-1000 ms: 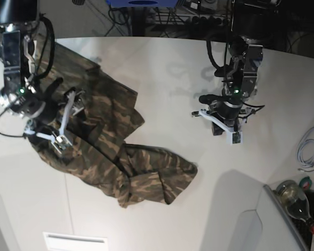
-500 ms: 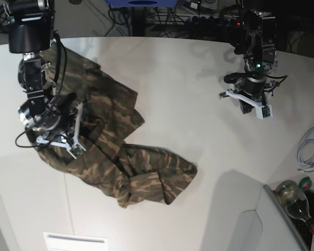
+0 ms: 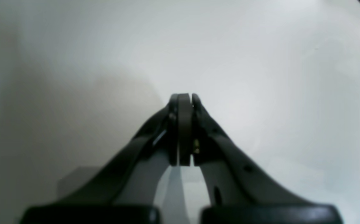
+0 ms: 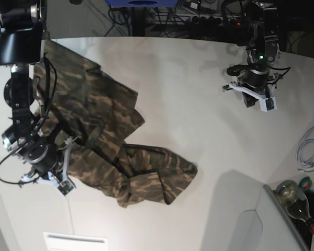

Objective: Layout the t-shirt on the table in an organized manner, then fold the t-shirt properly
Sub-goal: 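Regrasp the shirt fabric with the right gripper and drag it outward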

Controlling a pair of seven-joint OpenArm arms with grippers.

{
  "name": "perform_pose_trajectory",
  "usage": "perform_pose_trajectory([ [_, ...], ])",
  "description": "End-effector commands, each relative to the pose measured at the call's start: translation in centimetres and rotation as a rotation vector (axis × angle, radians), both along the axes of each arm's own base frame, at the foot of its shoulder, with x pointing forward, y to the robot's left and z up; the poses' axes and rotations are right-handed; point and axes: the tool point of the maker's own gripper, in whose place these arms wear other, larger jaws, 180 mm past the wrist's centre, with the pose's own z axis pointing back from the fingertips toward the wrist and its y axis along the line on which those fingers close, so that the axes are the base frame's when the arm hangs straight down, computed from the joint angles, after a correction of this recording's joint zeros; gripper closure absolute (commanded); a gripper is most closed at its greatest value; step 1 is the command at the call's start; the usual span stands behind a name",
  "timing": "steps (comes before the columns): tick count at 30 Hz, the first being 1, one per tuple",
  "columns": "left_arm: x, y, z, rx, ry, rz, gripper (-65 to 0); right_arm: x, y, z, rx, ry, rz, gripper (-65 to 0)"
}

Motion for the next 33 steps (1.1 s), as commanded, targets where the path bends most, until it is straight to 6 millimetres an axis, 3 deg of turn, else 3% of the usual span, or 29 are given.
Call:
perform_pose_trajectory([
  [1,1.0,0.4,1.3,0.018,-0.049,-0.003,0.0,1.8,-0.1,2.6,0.008,-0.077,0.006,-0.5],
  [3,0.9,0.3,1.3,0.015,-0.049,-0.002,0.0,2.5,-0.3,3.6,-0.001,-0.095,-0.001,-1.1],
  [5,0.9,0.3,1.3,0.013,-0.049,-0.001,0.0,1.7,-1.1,3.1,-0.040,-0.046,-0.035,-6.9],
  [7,0.9,0.3,1.3,0.012,-0.048,0.000,0.0,-0.3,-1.5,1.5,-0.069,0.021,-0.055,-19.4],
  [11,0.9,0.3,1.1,0.014,-0.045,0.000,0.0,-4.1,1.2,-2.0,-0.046,0.080,0.033,-54.0],
  [12,0.9,0.3,1.2,0.014,-0.048,-0.001,0.0,-4.7,1.6,-2.6,-0.036,0.089,0.048,-59.6],
  [13,1.0,0.3,1.3,0.015,-0.051,-0.002,0.0,-4.9,1.8,-2.8,-0.029,0.091,0.054,-61.1],
  [17,1.1,0.3,1.3,0.014,-0.049,-0.001,0.0,-5.2,1.4,-4.8,-0.021,0.143,0.042,-54.0],
  [22,0.8,0.2,1.0,0.010,-0.040,-0.001,0.0,-3.7,0.9,-6.8,0.005,0.183,0.034,-44.0],
  [24,0.7,0.2,0.9,0.009,-0.039,-0.001,0.0,-3.4,0.7,-7.2,0.008,0.194,0.031,-35.7],
  [26,0.7,0.2,0.9,0.009,-0.037,0.001,0.0,-3.1,0.7,-6.9,0.007,0.184,0.031,-20.1],
  [28,0.7,0.2,0.9,0.009,-0.037,0.001,0.0,-2.6,0.9,-5.7,0.005,0.152,0.036,0.0],
  [30,0.7,0.2,0.9,0.010,-0.037,0.000,0.0,-2.0,1.1,-4.3,0.003,0.108,0.045,-2.0],
  [33,0.7,0.2,0.9,0.010,-0.037,0.000,0.0,-0.2,1.4,-1.4,-0.002,0.028,0.055,0.0],
])
